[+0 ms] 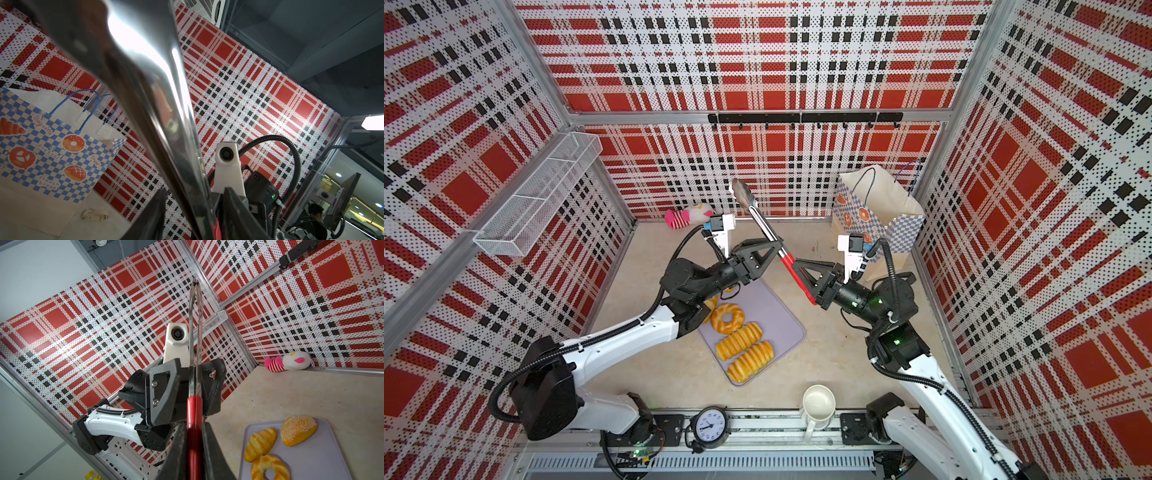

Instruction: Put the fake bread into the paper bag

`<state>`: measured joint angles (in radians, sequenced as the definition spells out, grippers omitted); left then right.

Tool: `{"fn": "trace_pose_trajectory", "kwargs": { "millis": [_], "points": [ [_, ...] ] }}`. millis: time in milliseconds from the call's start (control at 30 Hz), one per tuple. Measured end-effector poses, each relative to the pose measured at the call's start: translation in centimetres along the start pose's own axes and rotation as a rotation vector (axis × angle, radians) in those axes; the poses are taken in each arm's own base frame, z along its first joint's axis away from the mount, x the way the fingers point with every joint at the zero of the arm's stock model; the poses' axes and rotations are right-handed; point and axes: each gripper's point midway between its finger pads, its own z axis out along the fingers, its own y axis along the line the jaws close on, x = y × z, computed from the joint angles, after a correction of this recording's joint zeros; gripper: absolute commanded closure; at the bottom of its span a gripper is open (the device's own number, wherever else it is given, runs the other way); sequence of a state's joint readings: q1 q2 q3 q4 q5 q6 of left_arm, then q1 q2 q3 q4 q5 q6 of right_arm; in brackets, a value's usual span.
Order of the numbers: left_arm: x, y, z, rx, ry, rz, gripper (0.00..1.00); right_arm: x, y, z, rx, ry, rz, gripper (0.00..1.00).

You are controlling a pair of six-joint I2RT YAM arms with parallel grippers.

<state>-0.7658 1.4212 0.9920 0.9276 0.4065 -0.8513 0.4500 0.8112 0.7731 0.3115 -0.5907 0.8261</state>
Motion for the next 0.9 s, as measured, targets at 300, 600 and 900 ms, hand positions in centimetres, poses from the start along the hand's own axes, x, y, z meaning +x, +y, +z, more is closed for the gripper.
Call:
{"fn": "trace_pose_trajectory", "kwargs": {
  "millis": [300,600,900],
  "points": [
    [-0.1,0.0,0.1,0.017,-0.019,-0.005,0.72,0.1,-0.1,0.2,-0.014,-0.002,-0.032,0.58],
    [0.3,0.0,-0.1,0.02,-0.005,-0.02,0.76,-3.0,2.8,-1.2,0.071,0.01,-0.349,0.41],
    [0.2,-0.9,-0.6,0.037,0.004,-0.031,0.78,-0.9,1.1,0.3,0.099,0.238,-0.428,0.4]
  ]
}}
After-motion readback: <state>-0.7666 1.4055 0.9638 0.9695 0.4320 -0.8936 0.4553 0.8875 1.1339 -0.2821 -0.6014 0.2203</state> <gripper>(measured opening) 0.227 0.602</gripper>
